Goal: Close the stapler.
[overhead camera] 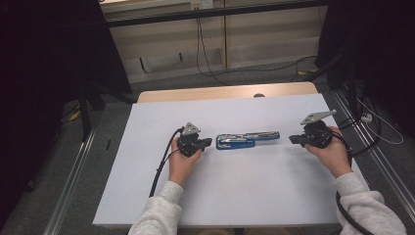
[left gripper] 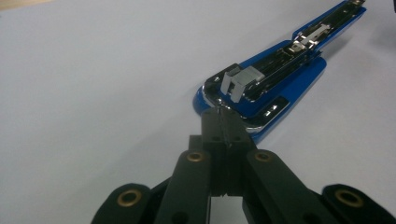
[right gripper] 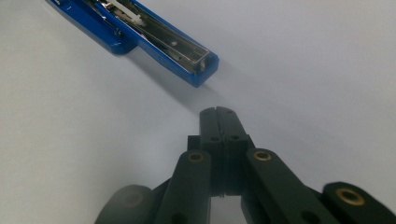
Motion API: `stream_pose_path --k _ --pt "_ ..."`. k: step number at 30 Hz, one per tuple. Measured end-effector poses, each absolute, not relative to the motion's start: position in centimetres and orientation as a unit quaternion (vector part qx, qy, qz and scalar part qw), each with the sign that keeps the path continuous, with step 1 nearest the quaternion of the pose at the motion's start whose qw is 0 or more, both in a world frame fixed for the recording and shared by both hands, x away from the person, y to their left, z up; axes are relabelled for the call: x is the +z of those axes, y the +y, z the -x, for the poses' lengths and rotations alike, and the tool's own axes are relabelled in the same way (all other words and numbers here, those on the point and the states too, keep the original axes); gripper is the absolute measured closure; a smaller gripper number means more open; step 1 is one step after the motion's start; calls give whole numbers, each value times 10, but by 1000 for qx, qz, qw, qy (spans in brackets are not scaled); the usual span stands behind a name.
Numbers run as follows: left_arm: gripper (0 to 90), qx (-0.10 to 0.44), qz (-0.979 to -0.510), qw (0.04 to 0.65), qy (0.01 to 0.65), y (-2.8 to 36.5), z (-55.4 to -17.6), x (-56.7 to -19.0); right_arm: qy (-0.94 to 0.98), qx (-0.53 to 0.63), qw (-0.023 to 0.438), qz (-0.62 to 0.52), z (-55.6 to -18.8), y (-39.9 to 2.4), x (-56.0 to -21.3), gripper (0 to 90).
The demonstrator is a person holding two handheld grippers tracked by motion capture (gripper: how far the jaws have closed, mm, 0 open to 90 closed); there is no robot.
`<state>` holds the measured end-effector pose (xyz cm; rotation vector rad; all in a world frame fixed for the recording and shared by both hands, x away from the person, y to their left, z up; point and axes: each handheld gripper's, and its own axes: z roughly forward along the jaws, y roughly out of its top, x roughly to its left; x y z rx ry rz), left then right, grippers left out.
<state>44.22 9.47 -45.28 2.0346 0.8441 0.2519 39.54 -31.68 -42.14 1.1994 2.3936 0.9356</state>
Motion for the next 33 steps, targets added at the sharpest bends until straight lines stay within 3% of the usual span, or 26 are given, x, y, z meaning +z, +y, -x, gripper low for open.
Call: stream_pose_path --k 33 --pt "900 85 -839 420 337 82 -447 -464 844 301 142 -420 -421 -293 -444 900"
